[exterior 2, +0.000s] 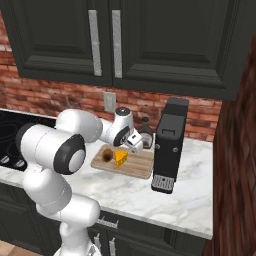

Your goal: Retrieve the reheated potato from the microwave, then place the potato, cheese, and condiment on the cutting board.

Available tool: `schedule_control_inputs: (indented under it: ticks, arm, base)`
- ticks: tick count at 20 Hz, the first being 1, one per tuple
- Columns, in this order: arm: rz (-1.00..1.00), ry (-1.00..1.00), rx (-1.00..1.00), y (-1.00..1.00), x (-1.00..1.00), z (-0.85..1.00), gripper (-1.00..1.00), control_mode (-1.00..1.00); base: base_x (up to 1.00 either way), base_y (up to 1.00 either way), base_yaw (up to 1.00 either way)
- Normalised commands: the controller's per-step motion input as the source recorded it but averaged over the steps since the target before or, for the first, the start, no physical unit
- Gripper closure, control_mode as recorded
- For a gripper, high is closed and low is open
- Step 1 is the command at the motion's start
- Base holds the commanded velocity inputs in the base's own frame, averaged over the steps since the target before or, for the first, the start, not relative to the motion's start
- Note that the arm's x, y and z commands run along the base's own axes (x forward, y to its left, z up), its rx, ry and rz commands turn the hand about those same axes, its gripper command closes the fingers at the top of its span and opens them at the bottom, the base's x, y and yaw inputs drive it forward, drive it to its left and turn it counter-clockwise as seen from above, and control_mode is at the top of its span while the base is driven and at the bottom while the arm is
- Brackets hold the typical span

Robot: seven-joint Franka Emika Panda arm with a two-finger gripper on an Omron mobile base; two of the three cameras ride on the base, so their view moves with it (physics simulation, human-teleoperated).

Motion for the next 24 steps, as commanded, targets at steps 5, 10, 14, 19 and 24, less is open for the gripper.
schedule_control_inputs:
  ticks: [5, 10, 14, 19, 24]
  arm:
    - [-0.06, -0.04, -0.04, -0.11, -0.08, 0.19, -1.0, -1.0]
    - [-0.05, -0.01, -0.03, -0.09, -0.04, 0.19, -1.0, -1.0]
    - [0.0, -0.12, -0.09, -0.02, -0.01, 0.1, -1.0, -1.0]
    - [0.0, -0.01, -0.2, 0.02, 0.19, 0.25, -1.0, -1.0]
    - [-0.05, 0.01, -0.15, 0.16, 0.29, 0.16, -1.0, -1.0]
  base:
    - [0.0, 0.0, 0.0]
    - [0.0, 0.0, 0.0]
    - [0.0, 0.0, 0.0]
    - [0.0, 0.0, 0.0]
    - [0.0, 0.0, 0.0]
